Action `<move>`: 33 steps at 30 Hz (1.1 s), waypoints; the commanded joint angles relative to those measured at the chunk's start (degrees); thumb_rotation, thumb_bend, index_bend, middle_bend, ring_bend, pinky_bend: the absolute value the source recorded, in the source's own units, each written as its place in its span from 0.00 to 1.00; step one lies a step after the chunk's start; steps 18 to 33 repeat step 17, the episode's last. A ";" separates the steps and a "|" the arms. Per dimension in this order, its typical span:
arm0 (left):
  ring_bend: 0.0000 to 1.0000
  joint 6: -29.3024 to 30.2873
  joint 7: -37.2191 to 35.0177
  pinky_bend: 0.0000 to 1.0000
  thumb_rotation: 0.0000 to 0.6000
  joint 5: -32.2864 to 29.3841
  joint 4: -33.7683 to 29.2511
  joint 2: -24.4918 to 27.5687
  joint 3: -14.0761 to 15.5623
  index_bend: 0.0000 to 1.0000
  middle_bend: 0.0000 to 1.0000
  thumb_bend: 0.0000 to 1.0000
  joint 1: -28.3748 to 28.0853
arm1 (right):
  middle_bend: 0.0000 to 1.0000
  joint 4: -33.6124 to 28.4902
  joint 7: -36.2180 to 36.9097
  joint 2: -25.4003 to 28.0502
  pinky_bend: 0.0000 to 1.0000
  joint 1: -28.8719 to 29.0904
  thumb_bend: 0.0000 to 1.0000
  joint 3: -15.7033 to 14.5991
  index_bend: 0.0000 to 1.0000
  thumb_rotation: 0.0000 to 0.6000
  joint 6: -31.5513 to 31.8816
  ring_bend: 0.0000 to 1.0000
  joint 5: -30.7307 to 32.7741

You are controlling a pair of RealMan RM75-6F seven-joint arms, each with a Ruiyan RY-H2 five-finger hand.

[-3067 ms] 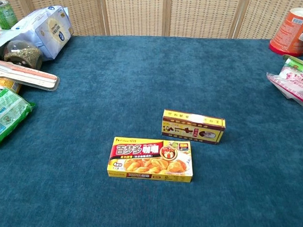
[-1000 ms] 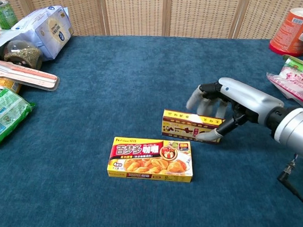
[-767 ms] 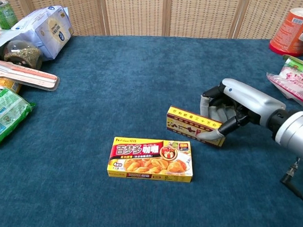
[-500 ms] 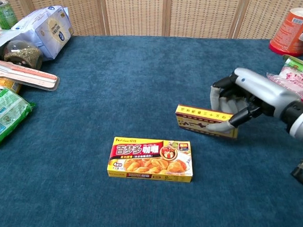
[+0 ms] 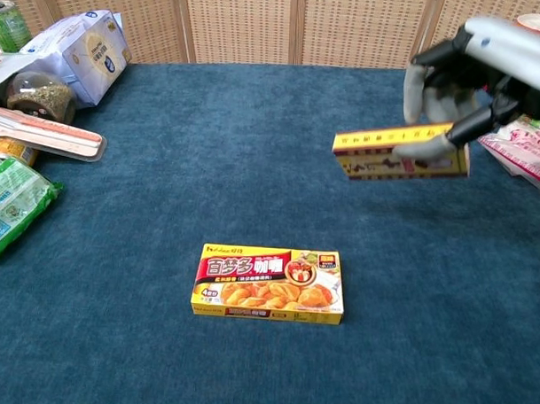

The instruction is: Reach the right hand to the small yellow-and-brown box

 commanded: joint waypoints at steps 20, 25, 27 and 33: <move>0.00 0.18 -0.96 0.00 1.00 1.11 -0.02 0.31 0.32 0.22 0.00 0.00 0.08 | 0.79 -15.15 -9.70 10.05 0.76 4.18 0.09 9.05 0.62 1.00 1.12 0.70 3.24; 0.00 0.18 -0.96 0.00 1.00 1.11 -0.02 0.31 0.32 0.22 0.00 0.00 0.08 | 0.79 -15.15 -9.70 10.05 0.76 4.18 0.09 9.05 0.62 1.00 1.12 0.70 3.24; 0.00 0.18 -0.96 0.00 1.00 1.11 -0.02 0.31 0.32 0.22 0.00 0.00 0.08 | 0.79 -15.15 -9.70 10.05 0.76 4.18 0.09 9.05 0.62 1.00 1.12 0.70 3.24; 0.00 0.18 -0.96 0.00 1.00 1.11 -0.02 0.31 0.32 0.22 0.00 0.00 0.08 | 0.79 -15.15 -9.70 10.05 0.76 4.18 0.09 9.05 0.62 1.00 1.12 0.70 3.24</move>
